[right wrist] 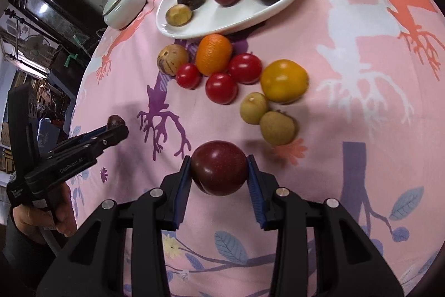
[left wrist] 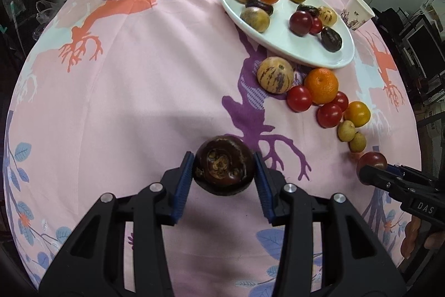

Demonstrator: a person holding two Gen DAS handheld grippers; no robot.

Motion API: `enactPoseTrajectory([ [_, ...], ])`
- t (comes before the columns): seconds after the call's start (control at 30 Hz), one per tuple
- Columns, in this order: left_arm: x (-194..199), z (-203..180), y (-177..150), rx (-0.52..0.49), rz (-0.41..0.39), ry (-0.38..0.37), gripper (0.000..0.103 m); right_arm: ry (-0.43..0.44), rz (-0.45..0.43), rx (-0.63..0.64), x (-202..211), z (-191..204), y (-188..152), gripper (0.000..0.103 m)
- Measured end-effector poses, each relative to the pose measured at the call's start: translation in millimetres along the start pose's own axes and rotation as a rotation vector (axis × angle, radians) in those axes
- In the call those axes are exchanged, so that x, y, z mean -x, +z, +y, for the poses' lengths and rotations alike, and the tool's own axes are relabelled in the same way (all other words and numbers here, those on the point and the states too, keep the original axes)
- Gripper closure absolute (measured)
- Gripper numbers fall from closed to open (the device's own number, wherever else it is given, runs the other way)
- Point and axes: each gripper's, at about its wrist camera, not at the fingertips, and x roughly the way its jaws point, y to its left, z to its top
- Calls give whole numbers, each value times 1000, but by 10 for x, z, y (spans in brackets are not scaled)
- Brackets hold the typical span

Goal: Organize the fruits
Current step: 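Carry both fruits onto the white plate and open both grippers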

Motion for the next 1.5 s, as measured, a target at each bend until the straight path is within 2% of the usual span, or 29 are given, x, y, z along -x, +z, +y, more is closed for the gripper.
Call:
enactPoseTrajectory([
  [0.27,240,-190,306,-44,-68,-23,60,30,-103,-29,361,-65,228,64],
  [0.53,312,-401,870,-81,-152,-50,60,37,-234,17,621,49,819,64],
  [0.7,198,-487,1205,-81,-166,-69,60,27,-285,35,635,82,1233,64],
  [0.87,-24,-527,1453,-76,-164,-73,59,11,-303,27,498,42,1553,64],
  [1.03,-355,-609,1699,-88,-148,-64,59,-4,-285,11,206,-23,1790,64],
  [1.17,-610,-659,1849,-90,-129,-43,59,-37,-252,0,-80,-60,1942,64],
  [1.37,-892,-714,2008,-86,-104,-18,59,-64,-249,-53,-283,-186,2082,63],
  [1.4,-912,-715,2030,-80,-107,-12,57,-75,-249,-62,-305,-198,2101,62],
  [1.5,-910,-690,2060,-48,-105,-18,39,-72,-263,-98,-323,-238,2145,62],
])
